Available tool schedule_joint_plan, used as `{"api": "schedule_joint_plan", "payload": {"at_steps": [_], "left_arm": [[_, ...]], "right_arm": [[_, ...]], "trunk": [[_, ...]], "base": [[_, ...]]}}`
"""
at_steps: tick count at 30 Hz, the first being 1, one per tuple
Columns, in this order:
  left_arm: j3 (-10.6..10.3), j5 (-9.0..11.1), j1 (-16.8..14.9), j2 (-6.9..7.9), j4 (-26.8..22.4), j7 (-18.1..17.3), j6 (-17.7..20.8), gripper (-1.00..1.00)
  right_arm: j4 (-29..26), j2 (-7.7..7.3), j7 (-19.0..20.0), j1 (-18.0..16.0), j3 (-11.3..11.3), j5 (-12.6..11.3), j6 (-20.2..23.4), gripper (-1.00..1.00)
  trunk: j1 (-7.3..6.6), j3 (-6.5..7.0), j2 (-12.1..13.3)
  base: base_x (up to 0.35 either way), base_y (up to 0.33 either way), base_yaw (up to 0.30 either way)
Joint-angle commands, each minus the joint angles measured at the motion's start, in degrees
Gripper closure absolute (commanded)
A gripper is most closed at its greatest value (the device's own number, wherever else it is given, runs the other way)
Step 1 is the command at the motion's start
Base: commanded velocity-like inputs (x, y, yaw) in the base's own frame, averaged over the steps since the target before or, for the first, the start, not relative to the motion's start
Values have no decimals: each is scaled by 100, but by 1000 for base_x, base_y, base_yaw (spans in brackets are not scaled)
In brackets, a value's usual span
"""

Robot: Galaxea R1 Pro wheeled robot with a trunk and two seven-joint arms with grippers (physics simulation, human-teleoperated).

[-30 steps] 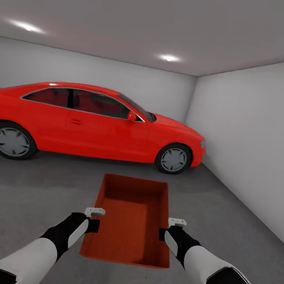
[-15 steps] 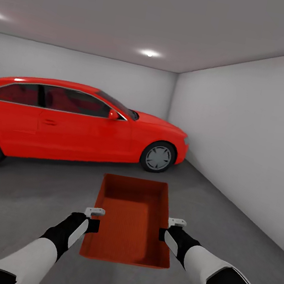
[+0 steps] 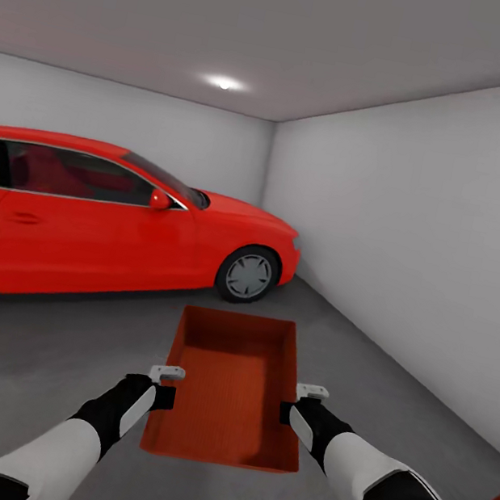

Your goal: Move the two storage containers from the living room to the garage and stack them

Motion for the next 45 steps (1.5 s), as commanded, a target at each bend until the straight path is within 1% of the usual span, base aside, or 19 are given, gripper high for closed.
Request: {"api": "schedule_joint_plan", "payload": {"at_steps": [1,16,20,25,45], "left_arm": [[6,-74,-1,9,0,81,52,100],[6,-75,-1,9,0,81,49,100],[12,-76,-1,9,-4,81,37,100],[15,-76,-1,9,-17,81,33,100],[15,-76,-1,9,-26,81,24,100]], "right_arm": [[-28,-1,-49,-7,6,100,31,100],[-28,-1,-49,-7,6,100,31,100],[-28,-1,-47,-7,0,100,31,100],[-28,-1,-49,-7,-2,100,35,100],[-28,-1,-49,-7,-3,99,37,100]], "trunk": [[5,-11,-9],[5,-11,-9],[5,-11,-9],[5,-11,-9],[5,-11,-9]], "base": [[316,92,-288],[308,8,-288],[295,0,-130],[51,0,-174],[1,0,-245]]}}
